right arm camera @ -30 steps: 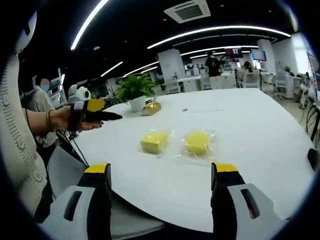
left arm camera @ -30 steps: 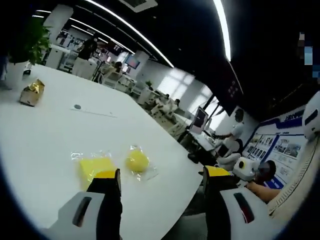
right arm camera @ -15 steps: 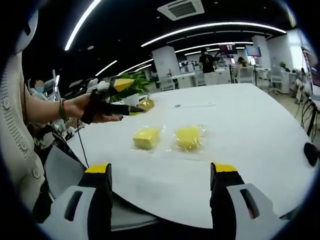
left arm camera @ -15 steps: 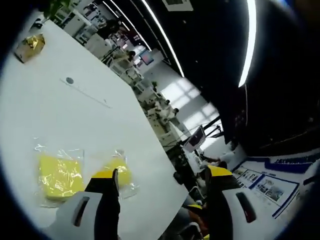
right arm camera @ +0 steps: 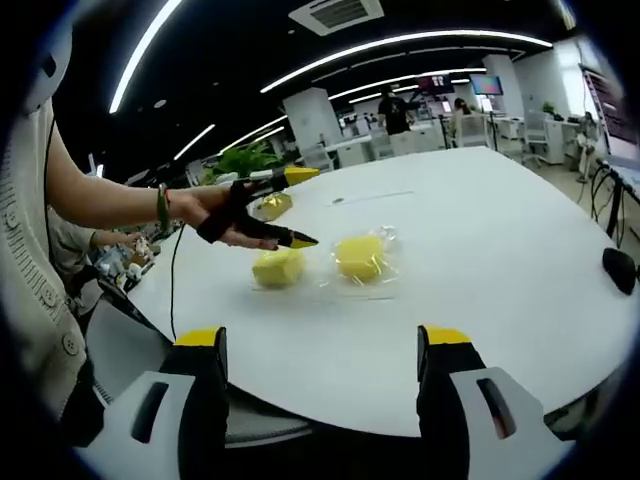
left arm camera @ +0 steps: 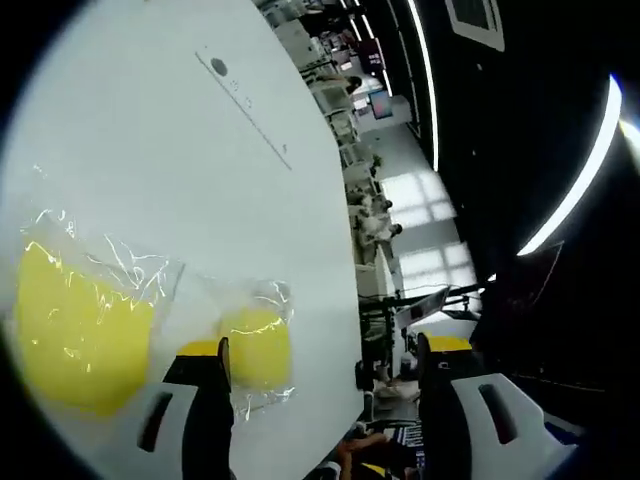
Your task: Compare the silicone blocks by pressing each to a similar depth, holding the contact briefly, and releasing to observe deformation and rebound differences across the visible hardness samples.
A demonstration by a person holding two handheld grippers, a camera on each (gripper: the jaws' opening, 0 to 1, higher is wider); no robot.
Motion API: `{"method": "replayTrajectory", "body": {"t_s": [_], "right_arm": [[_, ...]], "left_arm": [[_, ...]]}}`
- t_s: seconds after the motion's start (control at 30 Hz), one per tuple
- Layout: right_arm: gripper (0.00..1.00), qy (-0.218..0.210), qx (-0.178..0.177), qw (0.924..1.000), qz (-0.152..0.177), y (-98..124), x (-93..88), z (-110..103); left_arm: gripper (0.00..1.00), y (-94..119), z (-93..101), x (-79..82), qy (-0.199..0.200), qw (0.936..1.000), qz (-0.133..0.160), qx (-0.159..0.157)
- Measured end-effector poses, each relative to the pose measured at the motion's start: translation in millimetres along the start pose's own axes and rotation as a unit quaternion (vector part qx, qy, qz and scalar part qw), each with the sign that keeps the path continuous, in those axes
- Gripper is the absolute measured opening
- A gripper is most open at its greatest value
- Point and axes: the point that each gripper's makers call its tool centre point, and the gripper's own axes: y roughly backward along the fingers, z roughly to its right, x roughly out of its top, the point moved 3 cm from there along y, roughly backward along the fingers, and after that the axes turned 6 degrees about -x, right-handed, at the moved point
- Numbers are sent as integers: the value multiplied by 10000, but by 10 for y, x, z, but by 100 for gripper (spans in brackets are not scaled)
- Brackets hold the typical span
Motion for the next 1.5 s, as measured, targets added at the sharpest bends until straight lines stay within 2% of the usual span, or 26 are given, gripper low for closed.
{"method": "replayTrajectory", "body": {"t_s": [0.1,0.3,0.5,0.63,0.83,0.9,0.93,0.97,1.07,1.2,1.27,1.33,1.5], "right_arm": [[68,-43,-47,10000,-23,16,-48,33],[67,-145,-161,9997,-114,39,-108,114],[66,-216,-245,9993,-157,45,-133,174],[64,-252,-228,9993,-173,31,-142,194],[62,-274,-186,9993,-175,-8,-134,208],[61,-285,-174,9993,-173,-20,-137,210],[61,-299,-162,9992,-186,-26,-141,209],[60,-319,-137,9992,-200,-33,-147,200],[57,-347,-96,9991,-222,-52,-169,187],[57,-359,-41,9991,-230,-92,-174,163],[57,-359,-24,9991,-203,-104,-157,160],[58,-340,-19,9993,-172,-107,-138,157],[58,-289,-1,9995,-127,-97,-111,148]], "left_arm": [[77,-56,-133,35,30,9995,93,299],[71,-216,-248,60,240,9990,102,356],[63,-389,-317,52,279,9984,12,489],[50,-449,-399,56,392,9970,28,671],[26,-462,-541,76,570,9929,150,1032],[10,-439,-595,78,480,9917,145,1187],[6,-433,-616,77,386,9920,130,1191],[6,-445,-600,77,423,9929,157,1101],[4,-450,-584,81,-3,9945,126,1038],[0,-439,-560,87,-672,9917,-65,1096],[0,-442,-534,83,-876,9898,-102,1116],[0,-436,-484,68,-753,9916,-22,1048],[0,-425,-329,42,-850,9931,-101,796]]}}
